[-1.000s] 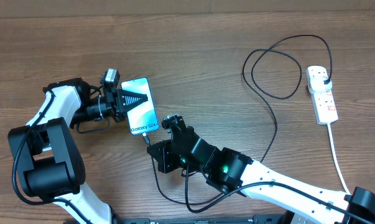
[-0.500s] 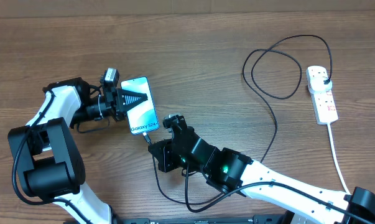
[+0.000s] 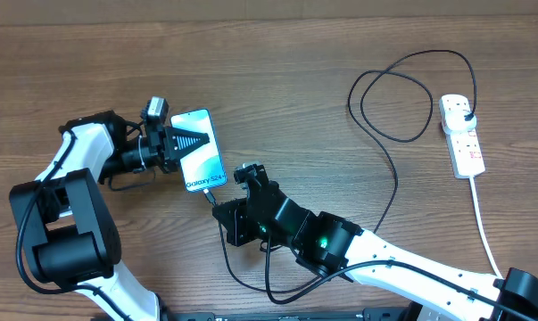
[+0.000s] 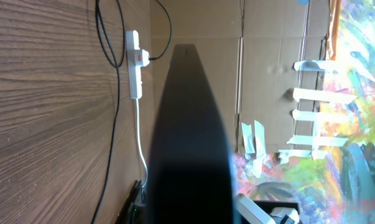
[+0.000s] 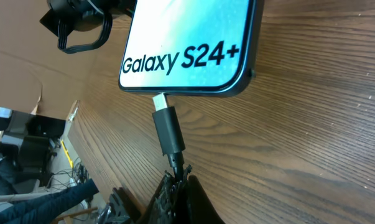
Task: Plug charger to phone and switch on socket
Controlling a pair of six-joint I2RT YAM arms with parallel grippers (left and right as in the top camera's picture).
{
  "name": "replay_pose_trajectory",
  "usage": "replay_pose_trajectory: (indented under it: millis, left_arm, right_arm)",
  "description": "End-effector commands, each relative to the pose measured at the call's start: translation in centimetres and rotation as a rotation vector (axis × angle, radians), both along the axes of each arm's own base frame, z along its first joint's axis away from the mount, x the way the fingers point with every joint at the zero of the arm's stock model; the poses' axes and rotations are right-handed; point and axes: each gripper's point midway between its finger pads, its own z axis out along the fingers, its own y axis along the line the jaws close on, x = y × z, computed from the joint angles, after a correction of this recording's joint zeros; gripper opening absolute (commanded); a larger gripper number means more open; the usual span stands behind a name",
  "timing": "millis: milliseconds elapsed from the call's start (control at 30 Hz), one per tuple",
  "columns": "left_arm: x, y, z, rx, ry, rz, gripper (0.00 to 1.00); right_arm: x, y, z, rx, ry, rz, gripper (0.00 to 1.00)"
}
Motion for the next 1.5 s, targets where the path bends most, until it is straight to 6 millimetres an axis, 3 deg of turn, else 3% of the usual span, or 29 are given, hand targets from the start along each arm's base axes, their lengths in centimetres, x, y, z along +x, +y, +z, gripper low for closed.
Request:
replay_pose_trajectory:
  millis: [0, 700, 1467]
  left_arm:
    - [0.05, 0.02, 0.79, -0.02, -0.025, 0.009, 0.04]
    - [0.09, 0.05, 0.78, -0.019, -0.028, 0.01, 0.04]
    - [0.44, 0.74, 0.72, -0.019, -0.029, 0.028, 0.04]
  right_arm:
    - [1.43, -0.55, 0.99, 0.017, -0.036, -0.058, 0.04]
    - [0.51, 0.21, 1.45, 0.053, -0.015, 0.0, 0.04]
    - [1.03, -0.17, 1.22, 0.045, -0.004, -0.048, 0.04]
